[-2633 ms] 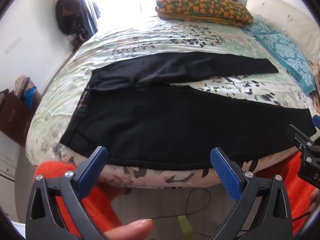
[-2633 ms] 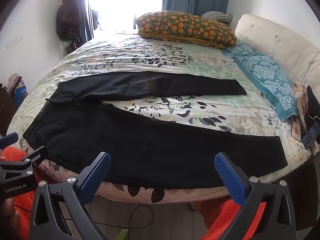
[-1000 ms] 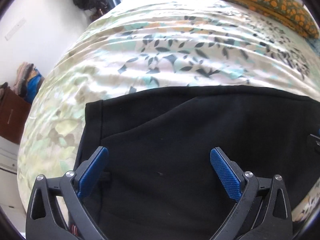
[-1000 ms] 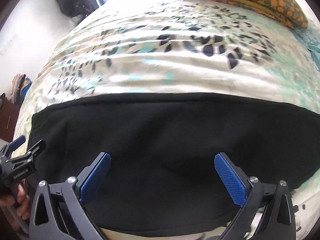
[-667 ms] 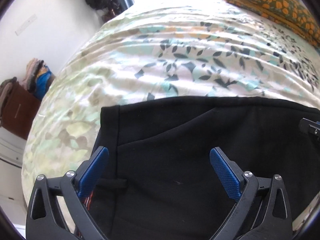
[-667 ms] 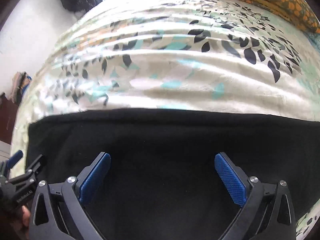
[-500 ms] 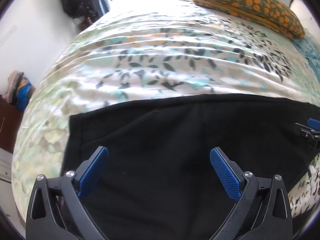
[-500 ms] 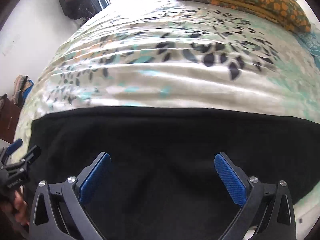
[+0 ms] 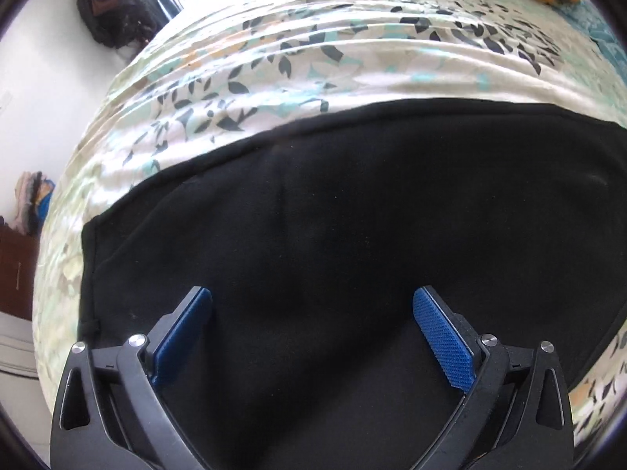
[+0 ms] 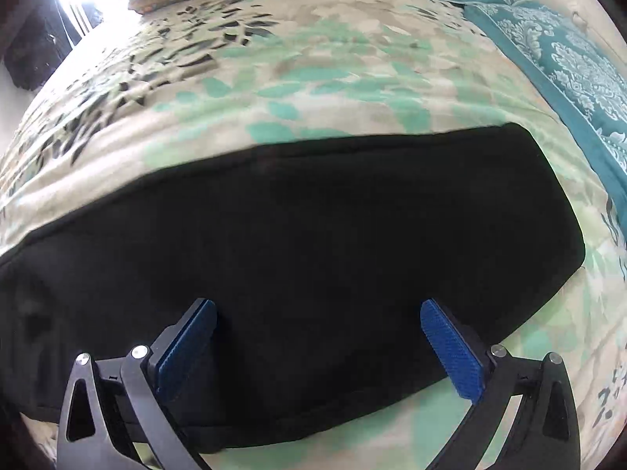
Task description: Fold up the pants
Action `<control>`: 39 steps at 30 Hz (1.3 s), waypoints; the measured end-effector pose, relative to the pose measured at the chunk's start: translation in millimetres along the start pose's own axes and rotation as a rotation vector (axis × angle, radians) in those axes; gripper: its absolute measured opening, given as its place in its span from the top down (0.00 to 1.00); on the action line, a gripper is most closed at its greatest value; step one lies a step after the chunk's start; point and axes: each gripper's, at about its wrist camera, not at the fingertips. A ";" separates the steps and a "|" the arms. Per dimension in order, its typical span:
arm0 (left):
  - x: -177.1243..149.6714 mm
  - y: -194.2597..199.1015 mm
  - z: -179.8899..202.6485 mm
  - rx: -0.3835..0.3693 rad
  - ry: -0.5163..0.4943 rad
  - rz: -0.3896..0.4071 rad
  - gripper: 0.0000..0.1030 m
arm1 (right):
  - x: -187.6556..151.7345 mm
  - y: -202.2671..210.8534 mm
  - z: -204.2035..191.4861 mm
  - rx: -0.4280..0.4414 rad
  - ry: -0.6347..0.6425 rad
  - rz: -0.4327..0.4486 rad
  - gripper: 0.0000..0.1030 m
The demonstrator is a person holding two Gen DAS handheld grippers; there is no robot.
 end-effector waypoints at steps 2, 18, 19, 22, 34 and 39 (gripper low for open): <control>5.3 3.6 -7.3 -0.012 0.064 -0.032 0.00 | 0.1 9.2 17.2 -0.006 0.018 0.038 0.00; -102.0 103.0 -7.0 -0.078 0.077 0.007 0.01 | -64.8 54.2 210.5 0.257 -0.452 0.182 0.00; -104.9 103.9 -9.9 -0.074 0.096 0.006 0.01 | -63.6 52.2 213.0 0.308 -0.476 0.199 0.00; -106.4 100.8 -17.7 -0.082 0.164 -0.023 0.01 | -53.8 49.2 211.9 0.353 -0.489 0.244 0.00; -150.6 84.7 7.3 -0.113 0.028 -0.028 0.01 | -22.5 23.9 212.8 0.253 -0.563 0.143 0.03; -174.7 95.3 18.3 -0.040 -0.023 0.130 0.01 | -44.2 66.7 186.0 0.128 -0.454 0.185 0.02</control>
Point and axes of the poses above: each gripper's, at about its wrist camera, not at the fingertips, and y roughly against the way its jaws point, z to its right, x to its top, and after that the axes turned 7 degrees about y, right-handed
